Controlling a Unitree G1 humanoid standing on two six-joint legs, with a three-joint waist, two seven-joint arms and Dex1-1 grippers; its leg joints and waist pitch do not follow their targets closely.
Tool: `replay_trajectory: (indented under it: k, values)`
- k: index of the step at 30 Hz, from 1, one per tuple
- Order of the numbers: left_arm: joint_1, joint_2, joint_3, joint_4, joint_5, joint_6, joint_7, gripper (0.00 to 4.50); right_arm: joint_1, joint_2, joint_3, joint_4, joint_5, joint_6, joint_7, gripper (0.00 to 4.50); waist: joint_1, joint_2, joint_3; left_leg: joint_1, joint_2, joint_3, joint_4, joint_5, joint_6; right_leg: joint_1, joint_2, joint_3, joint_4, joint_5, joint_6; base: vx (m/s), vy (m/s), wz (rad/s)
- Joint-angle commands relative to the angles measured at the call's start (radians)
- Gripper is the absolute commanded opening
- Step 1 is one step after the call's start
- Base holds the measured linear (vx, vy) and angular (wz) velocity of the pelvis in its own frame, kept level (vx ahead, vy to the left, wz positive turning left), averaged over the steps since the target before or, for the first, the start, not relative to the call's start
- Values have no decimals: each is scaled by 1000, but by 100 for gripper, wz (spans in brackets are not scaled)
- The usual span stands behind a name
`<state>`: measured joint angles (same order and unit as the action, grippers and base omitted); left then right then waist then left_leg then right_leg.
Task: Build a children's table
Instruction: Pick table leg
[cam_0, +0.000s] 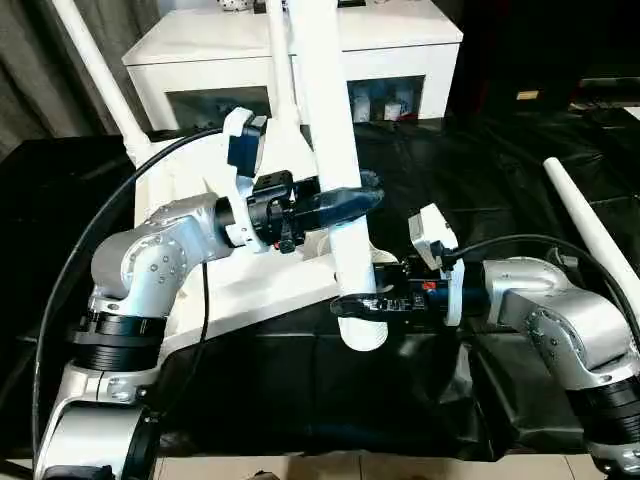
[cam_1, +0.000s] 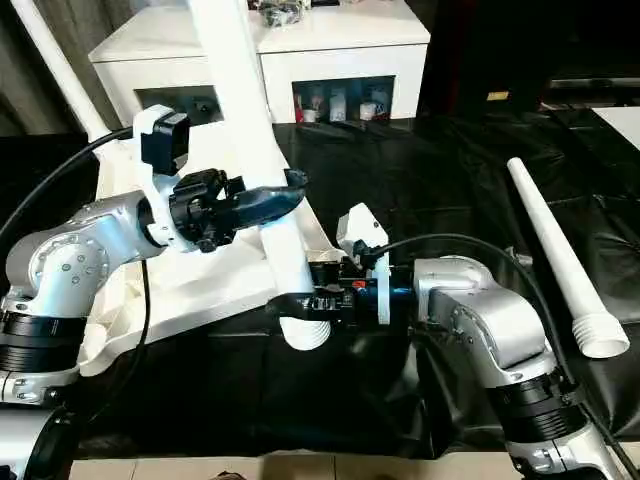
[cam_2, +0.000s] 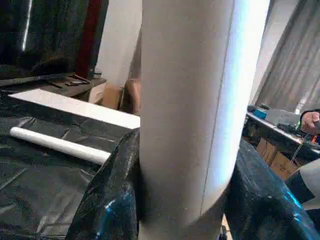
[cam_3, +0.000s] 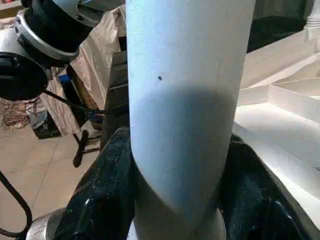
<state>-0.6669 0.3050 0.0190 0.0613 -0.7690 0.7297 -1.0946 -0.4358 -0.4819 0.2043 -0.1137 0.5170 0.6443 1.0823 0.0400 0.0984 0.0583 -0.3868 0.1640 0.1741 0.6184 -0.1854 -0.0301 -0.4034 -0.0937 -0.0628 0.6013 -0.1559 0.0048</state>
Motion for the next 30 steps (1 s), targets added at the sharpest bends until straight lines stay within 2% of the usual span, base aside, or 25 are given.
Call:
replay_trajectory:
  k: [1,2,5,8,13,16,17,20,21,22,23,28,30]
  values:
    - [-9,15,7,5,35,-12,44,184,-18,12,-2,-7,-15,-24,-23,222,4,-12,-76,15,47,-20,-78,-232,29,50,-46,35,-65,-277,-235,0,0,0]
    - [-8,21,0,2,41,-16,39,184,-23,18,-6,-2,-11,-17,-30,257,3,-12,-76,16,47,-20,-79,-241,28,49,-46,35,-65,-287,-235,0,0,0]
    - [-7,31,-17,-2,62,-33,32,183,-30,23,-7,-2,3,2,-24,262,2,-12,-75,18,48,-21,-80,-254,19,49,-45,35,-66,-305,-225,0,0,0]
    - [-8,42,-41,-1,92,-57,22,182,-40,20,3,0,-11,-2,-25,304,2,-13,-73,18,48,-21,-82,-264,15,48,-46,36,-69,-320,-217,0,0,0]
    - [-10,47,-57,-2,107,-70,8,182,-63,8,16,16,-21,11,-13,306,2,-15,-73,18,48,-21,-81,-262,12,48,-47,37,-68,-327,-214,0,0,0]
    - [-9,43,-61,0,120,-86,12,182,-83,-2,19,28,-9,35,5,306,2,-21,-76,16,48,-20,-79,-238,20,49,-46,37,-65,-302,-222,0,0,0]
    - [-9,43,-61,0,120,-86,12,182,-83,-2,19,28,-9,35,5,306,3,-19,-76,16,48,-20,-78,-231,25,49,-47,37,-65,-298,-225,0,0,0]
    - [-10,34,-66,9,141,-119,26,182,-100,-2,15,45,5,65,15,306,4,-23,-76,15,48,-19,-76,-217,31,50,-47,37,-64,-294,-228,0,0,0]
    - [-17,24,-63,23,163,-146,47,182,-114,-1,20,62,-7,82,1,306,4,-28,-77,14,48,-18,-75,-205,35,50,-47,37,-63,-287,-229,0,0,0]
    - [-20,18,-61,31,175,-160,60,182,-120,1,24,71,-16,88,-13,306,4,-26,-77,14,48,-19,-75,-201,35,50,-48,37,-63,-286,-230,0,0,0]
    - [-22,12,-59,38,187,-173,73,182,-125,5,25,79,-24,94,-29,306,4,-30,-77,14,47,-17,-73,-195,36,50,-48,37,-64,-287,-229,0,0,0]
    - [-29,-8,-45,63,212,-211,130,182,-127,74,33,112,-89,90,-162,306,4,-29,-78,12,47,-19,-75,-192,23,50,-49,36,-62,-292,-219,0,0,0]
    - [-28,-11,-43,65,213,-212,135,182,-118,92,46,113,-109,79,-191,306,2,-28,-78,16,47,-18,-76,-206,15,46,-48,36,-65,-300,-217,0,0,0]
